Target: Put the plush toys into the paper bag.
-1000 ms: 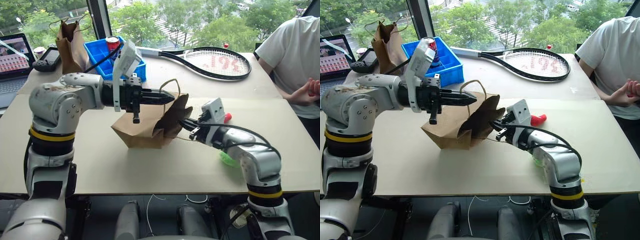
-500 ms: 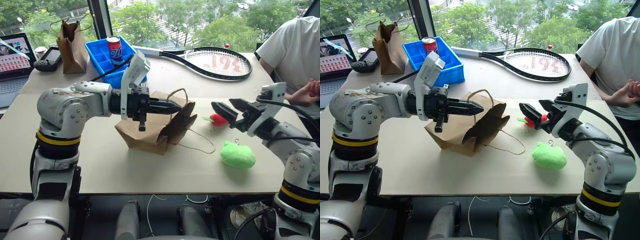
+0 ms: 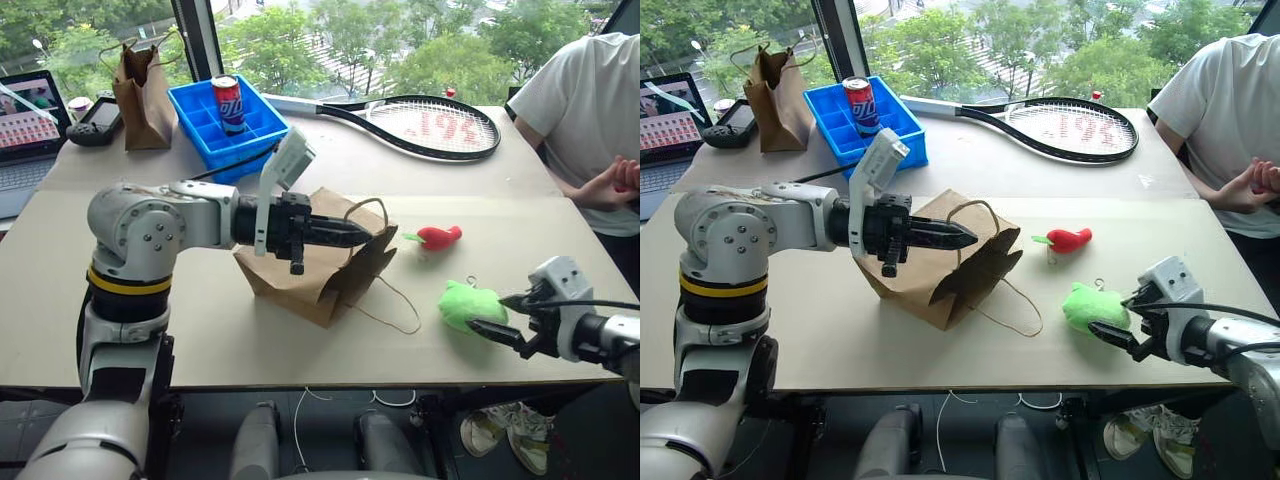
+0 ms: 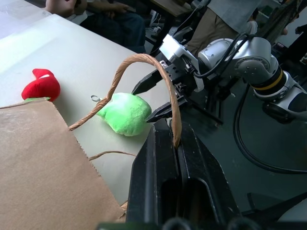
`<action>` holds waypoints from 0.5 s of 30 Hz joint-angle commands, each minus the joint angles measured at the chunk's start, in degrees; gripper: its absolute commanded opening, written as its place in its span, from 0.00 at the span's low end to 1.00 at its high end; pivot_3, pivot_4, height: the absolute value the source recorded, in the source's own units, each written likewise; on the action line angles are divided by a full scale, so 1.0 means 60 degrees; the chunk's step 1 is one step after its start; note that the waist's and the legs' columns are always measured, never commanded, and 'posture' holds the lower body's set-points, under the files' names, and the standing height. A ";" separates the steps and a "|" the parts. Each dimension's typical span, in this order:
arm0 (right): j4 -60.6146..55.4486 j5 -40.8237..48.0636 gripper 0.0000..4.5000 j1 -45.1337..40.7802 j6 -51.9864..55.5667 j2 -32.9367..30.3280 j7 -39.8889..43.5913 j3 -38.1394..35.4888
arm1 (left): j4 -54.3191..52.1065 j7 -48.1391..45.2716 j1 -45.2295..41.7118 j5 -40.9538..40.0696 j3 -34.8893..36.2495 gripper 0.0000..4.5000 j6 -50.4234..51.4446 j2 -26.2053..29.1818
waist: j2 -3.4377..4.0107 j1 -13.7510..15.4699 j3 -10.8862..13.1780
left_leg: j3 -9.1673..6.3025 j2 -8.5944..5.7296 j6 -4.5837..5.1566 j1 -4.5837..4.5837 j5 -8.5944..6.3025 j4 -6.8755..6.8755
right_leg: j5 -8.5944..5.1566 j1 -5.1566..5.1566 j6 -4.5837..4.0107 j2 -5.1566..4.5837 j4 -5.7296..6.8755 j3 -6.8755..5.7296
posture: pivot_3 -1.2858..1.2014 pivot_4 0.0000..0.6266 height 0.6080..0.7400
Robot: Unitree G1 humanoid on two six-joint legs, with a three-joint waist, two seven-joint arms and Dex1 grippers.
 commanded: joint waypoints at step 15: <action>-0.2600 0.0728 0.00 -0.1266 -0.0639 -0.1585 0.1003 -0.0106 | -0.0036 -0.0301 -0.0122 -0.0035 -0.0484 0.00 -0.0342 -0.0109 | 0.0004 0.0034 0.0005 | 0.0001 -0.0013 -0.0002 0.0002 -0.0001 -0.0002 | -0.0001 -0.0002 0.0003 0.0003 -0.0006 0.0026 | 0.52 0.24 1.00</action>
